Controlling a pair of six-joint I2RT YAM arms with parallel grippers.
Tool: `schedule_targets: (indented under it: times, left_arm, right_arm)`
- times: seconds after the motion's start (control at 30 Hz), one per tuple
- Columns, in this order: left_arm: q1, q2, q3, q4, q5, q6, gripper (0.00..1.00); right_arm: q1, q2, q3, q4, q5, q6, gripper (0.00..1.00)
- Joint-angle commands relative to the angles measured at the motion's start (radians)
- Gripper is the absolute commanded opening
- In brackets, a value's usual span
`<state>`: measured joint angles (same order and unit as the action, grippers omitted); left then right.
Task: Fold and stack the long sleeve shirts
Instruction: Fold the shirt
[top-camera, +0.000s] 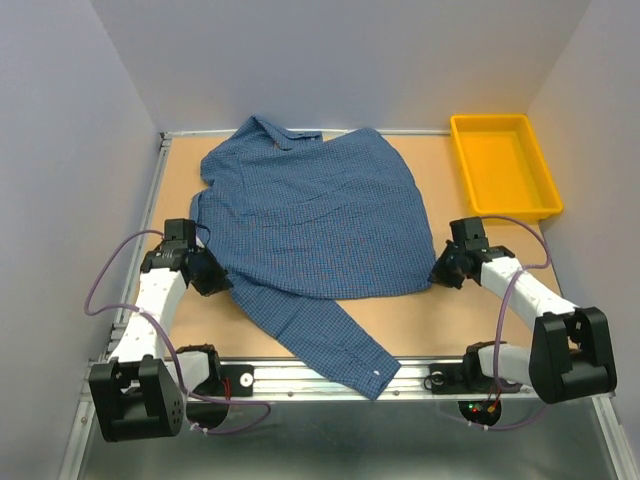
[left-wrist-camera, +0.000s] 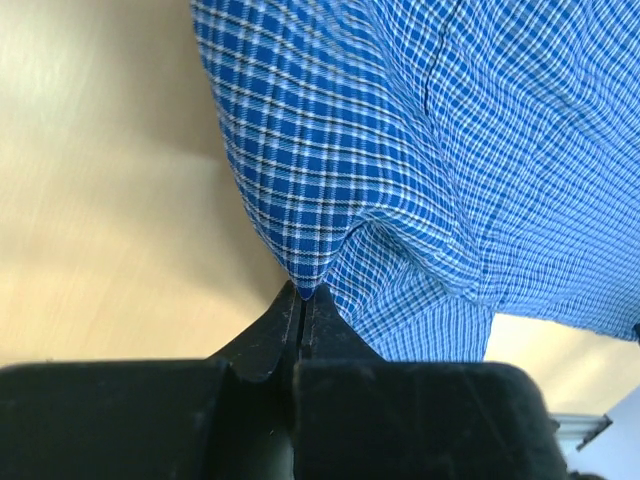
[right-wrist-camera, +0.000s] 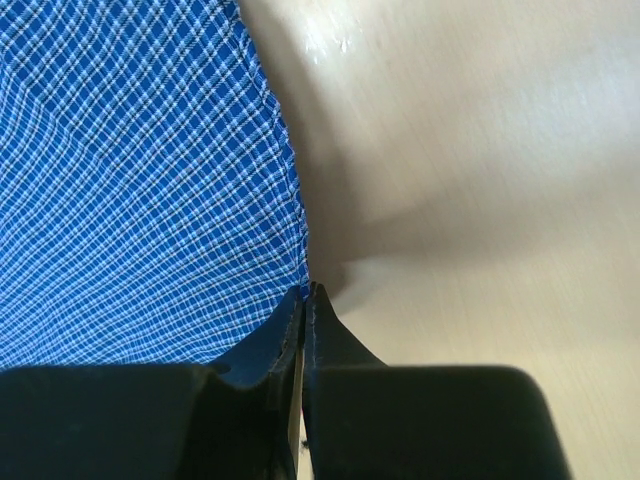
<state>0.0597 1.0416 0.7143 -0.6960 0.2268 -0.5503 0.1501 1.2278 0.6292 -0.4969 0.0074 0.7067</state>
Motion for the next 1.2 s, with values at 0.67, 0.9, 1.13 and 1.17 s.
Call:
schedule_targets:
  times: [0.67, 0.9, 1.13, 1.17]
  left_arm:
    - [-0.03, -0.147, 0.122, -0.272, 0.141, 0.044, 0.02]
    - [-0.057, -0.078, 0.229, -0.277, 0.118, 0.066, 0.02]
    - [-0.092, -0.01, 0.217, -0.214, 0.109, 0.075, 0.02]
    - [-0.09, 0.007, 0.224, -0.186, 0.109, 0.072, 0.02]
  right_arm:
    - [-0.009, 0.055, 0.47, -0.213, 0.077, -0.101, 0.01]
    - [-0.03, 0.153, 0.576, -0.209, 0.108, -0.127, 0.01]
    - [-0.044, 0.266, 0.635, -0.171, 0.092, -0.13, 0.0]
    - [-0.043, 0.292, 0.642, -0.166, 0.088, -0.127, 0.01]
